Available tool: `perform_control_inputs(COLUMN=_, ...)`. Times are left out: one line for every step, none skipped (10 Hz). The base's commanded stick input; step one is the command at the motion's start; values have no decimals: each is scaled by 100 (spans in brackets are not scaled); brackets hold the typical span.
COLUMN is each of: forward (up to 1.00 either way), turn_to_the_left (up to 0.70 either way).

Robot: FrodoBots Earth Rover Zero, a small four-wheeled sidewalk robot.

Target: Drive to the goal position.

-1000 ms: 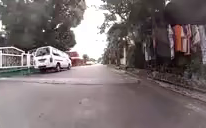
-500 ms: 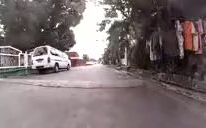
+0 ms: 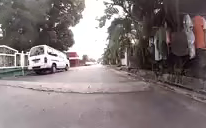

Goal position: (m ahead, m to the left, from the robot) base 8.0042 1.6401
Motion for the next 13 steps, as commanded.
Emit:
perform_control_inputs(forward=70, turn_to_the_left=0)
perform_control_inputs(forward=70, turn_to_the_left=0)
perform_control_inputs(forward=70, turn_to_the_left=0)
perform_control_inputs(forward=70, turn_to_the_left=0)
perform_control_inputs(forward=70, turn_to_the_left=0)
perform_control_inputs(forward=70, turn_to_the_left=0)
perform_control_inputs(forward=70, turn_to_the_left=0)
perform_control_inputs(forward=70, turn_to_the_left=0)
perform_control_inputs(forward=70, turn_to_the_left=0)
perform_control_inputs(forward=70, turn_to_the_left=0)
perform_control_inputs(forward=70, turn_to_the_left=0)
perform_control_inputs(forward=70, turn_to_the_left=0)
perform_control_inputs(forward=70, turn_to_the_left=0)
